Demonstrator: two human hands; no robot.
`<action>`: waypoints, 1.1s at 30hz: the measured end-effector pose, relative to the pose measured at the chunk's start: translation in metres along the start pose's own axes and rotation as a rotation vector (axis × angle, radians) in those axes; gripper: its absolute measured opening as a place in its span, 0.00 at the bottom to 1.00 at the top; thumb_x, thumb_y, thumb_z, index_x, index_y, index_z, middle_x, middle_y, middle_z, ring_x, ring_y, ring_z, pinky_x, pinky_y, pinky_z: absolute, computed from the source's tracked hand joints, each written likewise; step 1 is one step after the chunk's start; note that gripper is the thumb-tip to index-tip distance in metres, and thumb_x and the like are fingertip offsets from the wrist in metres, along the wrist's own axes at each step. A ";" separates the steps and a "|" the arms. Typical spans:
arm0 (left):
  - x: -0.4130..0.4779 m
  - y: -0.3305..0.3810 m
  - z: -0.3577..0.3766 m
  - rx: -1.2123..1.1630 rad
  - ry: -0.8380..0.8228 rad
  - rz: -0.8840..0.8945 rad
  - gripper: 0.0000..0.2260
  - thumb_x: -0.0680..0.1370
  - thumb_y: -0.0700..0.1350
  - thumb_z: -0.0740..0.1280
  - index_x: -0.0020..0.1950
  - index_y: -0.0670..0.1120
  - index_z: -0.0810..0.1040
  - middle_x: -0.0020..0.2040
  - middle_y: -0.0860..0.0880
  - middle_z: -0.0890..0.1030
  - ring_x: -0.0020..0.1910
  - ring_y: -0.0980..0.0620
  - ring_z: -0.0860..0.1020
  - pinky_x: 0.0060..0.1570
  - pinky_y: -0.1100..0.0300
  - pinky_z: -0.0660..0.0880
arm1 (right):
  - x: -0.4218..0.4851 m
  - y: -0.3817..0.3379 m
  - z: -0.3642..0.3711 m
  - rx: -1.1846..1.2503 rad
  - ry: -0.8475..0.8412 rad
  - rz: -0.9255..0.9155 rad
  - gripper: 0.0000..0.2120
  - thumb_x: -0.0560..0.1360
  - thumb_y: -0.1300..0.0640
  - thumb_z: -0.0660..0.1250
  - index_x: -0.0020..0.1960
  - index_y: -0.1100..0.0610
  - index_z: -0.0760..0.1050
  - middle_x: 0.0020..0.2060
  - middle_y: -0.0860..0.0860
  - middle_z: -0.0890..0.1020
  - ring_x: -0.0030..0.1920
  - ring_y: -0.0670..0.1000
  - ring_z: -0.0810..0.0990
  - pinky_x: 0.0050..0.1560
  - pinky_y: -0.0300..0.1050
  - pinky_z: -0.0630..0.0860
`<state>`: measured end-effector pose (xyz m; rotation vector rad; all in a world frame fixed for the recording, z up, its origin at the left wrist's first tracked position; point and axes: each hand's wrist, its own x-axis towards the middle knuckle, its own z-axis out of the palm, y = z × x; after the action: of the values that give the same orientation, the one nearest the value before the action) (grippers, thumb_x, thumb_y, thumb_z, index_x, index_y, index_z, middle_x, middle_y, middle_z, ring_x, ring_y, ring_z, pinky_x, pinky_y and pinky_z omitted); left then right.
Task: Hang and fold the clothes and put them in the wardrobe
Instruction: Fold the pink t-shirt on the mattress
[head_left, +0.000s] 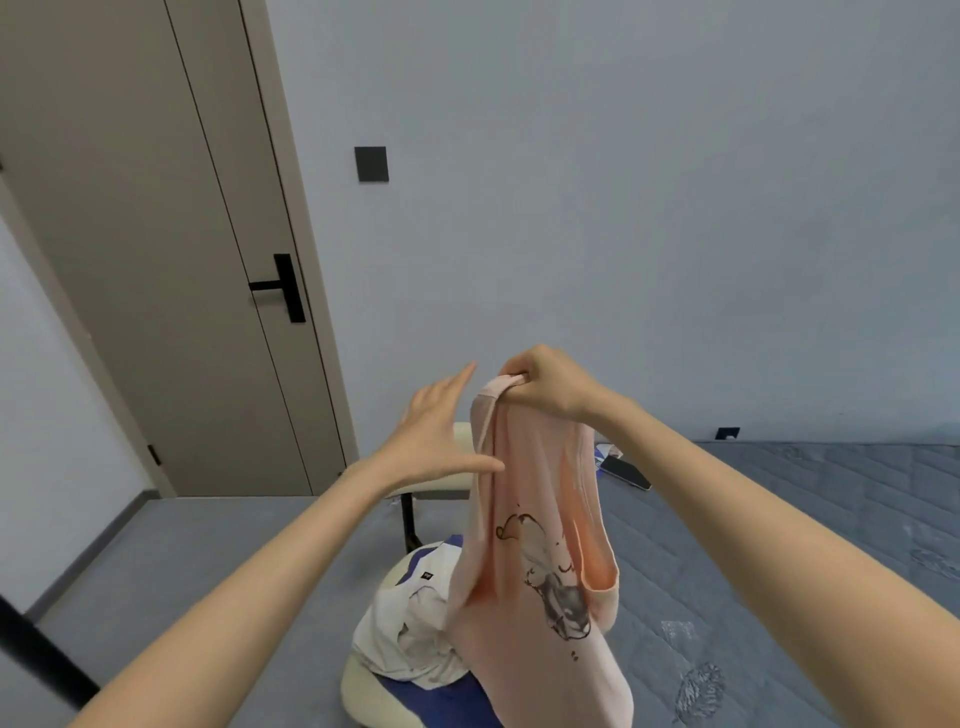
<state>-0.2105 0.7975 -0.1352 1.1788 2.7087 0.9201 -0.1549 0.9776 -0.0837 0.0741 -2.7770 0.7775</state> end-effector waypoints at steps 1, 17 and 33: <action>0.003 0.002 0.006 -0.030 0.039 -0.011 0.45 0.68 0.61 0.73 0.77 0.56 0.50 0.73 0.52 0.63 0.73 0.51 0.58 0.70 0.51 0.60 | 0.000 -0.002 0.000 -0.018 -0.006 -0.010 0.08 0.73 0.58 0.67 0.43 0.63 0.81 0.37 0.58 0.82 0.37 0.50 0.74 0.36 0.43 0.67; 0.021 0.034 -0.006 -0.476 0.441 -0.106 0.15 0.80 0.36 0.51 0.44 0.49 0.75 0.42 0.59 0.76 0.44 0.61 0.73 0.37 0.80 0.64 | -0.041 0.060 0.030 -0.026 -0.103 0.435 0.19 0.71 0.61 0.62 0.26 0.54 0.57 0.24 0.50 0.60 0.28 0.50 0.57 0.27 0.43 0.53; 0.001 0.003 -0.007 0.113 0.237 -0.163 0.33 0.71 0.45 0.68 0.73 0.56 0.59 0.67 0.47 0.65 0.68 0.44 0.62 0.65 0.49 0.60 | 0.003 0.009 0.014 0.304 0.045 0.092 0.08 0.74 0.62 0.62 0.44 0.67 0.76 0.36 0.56 0.77 0.38 0.50 0.71 0.38 0.44 0.65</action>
<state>-0.2115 0.7967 -0.1280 0.8975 3.0259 0.9500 -0.1622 0.9784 -0.0989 -0.0149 -2.6130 1.2039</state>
